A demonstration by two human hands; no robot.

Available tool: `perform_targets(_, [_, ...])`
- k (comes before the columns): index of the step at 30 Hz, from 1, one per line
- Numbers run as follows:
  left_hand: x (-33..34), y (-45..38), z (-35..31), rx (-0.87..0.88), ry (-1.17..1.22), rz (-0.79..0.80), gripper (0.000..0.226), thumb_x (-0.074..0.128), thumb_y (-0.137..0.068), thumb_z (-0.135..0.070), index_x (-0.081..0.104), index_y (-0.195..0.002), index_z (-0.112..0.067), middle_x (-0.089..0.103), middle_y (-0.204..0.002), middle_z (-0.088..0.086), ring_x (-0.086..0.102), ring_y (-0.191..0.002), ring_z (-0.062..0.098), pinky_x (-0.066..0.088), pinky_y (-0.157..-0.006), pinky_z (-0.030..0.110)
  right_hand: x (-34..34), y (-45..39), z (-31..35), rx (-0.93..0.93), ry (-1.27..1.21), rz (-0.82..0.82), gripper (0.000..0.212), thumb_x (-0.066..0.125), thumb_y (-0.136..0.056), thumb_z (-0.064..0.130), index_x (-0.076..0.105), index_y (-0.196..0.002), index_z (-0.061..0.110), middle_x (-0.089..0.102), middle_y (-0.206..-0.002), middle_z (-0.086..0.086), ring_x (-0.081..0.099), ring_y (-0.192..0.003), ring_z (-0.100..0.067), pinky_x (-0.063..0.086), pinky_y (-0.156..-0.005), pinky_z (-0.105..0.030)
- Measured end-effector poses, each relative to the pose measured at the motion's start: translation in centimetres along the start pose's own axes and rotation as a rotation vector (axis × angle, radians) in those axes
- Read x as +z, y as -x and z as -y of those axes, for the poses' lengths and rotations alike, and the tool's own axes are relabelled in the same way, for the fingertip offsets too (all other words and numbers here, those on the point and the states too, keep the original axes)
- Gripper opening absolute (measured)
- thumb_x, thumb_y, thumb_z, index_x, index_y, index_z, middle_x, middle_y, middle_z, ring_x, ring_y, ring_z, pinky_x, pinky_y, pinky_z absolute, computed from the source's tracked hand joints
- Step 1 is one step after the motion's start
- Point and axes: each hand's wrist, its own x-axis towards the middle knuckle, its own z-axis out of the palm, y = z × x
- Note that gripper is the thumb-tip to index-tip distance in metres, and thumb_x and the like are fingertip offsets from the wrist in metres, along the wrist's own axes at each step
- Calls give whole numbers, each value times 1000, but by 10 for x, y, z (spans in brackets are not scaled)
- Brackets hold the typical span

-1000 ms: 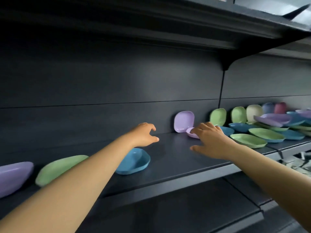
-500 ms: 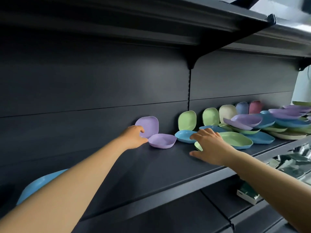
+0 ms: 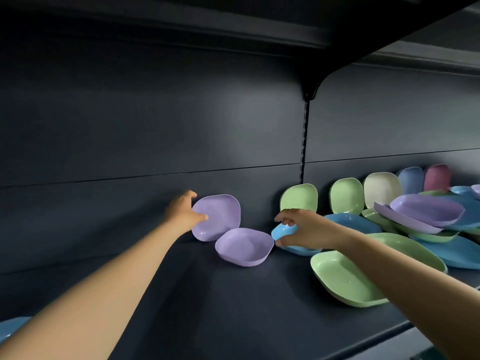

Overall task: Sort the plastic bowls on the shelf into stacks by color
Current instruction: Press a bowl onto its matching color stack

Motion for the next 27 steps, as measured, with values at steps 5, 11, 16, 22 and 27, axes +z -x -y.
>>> perform_targets(5, [26,-22,12,-124,62,-98,49,73,-76,-25,54,-121,-15,61,-115,2,59,-96,21,46,-74,28,9,-73,-18,3,-156,163,59,78,-74,34,56,-126,18,61,-118,0,59,-108,-14,46,-98,-28])
perform_targets(11, [47,-33,18,-266,112,-161,25,69,-77,-26,62,-95,-10,65,-96,5,61,-86,24,49,-67,31,40,-140,-24,-20,-74,311,46,77,-74,31,59,-112,13,62,-97,-2,60,-86,-19,50,-77,-26])
perform_targets(16, [55,-35,19,-300,95,-179,27,66,-79,-23,65,-89,1,68,-88,14,59,-75,27,48,-65,33,58,-158,-17,-57,41,451,41,75,-75,30,65,-101,0,56,-86,-5,49,-74,-18,35,-58,-24])
perform_targets(22, [57,-25,24,-340,163,-209,20,65,-81,-21,55,-77,-6,56,-75,3,52,-72,22,41,-62,28,74,-167,-18,-42,-97,522,37,81,-69,33,68,-96,11,70,-103,-4,64,-88,-18,50,-76,-28])
perform_targets(27, [50,-10,35,-385,329,-241,20,67,-82,-20,58,-88,-3,61,-88,6,59,-84,26,49,-72,33,72,-155,-9,-17,-323,513,46,82,-60,33,71,-95,7,69,-106,-18,60,-82,-21,46,-75,-31])
